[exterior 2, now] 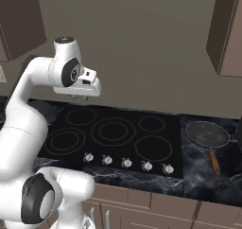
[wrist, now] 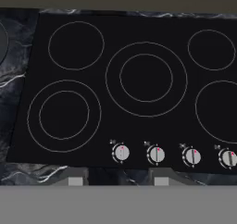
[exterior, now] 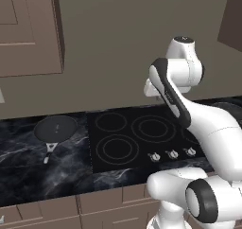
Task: Place both pans onto different burners. Then place the potato and the chicken drumstick on different pans.
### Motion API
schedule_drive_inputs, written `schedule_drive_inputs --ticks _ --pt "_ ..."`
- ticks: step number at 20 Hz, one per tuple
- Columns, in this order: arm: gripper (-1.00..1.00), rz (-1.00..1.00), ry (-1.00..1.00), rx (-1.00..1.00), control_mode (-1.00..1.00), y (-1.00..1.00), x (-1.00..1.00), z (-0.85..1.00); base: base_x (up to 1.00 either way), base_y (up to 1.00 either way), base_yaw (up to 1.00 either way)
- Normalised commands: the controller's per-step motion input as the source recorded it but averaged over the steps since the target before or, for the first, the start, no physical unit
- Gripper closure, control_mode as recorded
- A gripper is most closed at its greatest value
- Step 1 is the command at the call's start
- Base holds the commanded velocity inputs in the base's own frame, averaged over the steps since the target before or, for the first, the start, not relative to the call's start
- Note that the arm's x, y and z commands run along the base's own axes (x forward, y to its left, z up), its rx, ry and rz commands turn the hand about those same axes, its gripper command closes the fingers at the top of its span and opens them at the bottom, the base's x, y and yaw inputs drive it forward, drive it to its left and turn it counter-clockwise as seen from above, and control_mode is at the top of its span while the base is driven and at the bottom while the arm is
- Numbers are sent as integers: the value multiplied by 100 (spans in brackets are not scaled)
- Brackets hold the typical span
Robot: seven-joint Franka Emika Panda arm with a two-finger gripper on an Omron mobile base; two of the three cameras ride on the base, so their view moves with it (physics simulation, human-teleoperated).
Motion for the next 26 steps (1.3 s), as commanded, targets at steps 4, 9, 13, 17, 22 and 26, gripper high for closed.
schedule_drive_inputs --ticks 4,9,13,17,22,26 --pt "-100 0 0 0 -100 -6 0 -10 0 0 0" --pt "-100 0 0 0 -100 -53 -9 -28 0 0 0" --pt "-100 0 0 0 -100 -62 -2 -26 0 0 0" --pt "-100 0 0 0 -100 -65 0 -23 0 0 0" --pt "-100 0 0 0 -100 -66 0 -24 0 0 0" --pt "-100 0 0 0 -100 -61 0 -27 0 0 0"
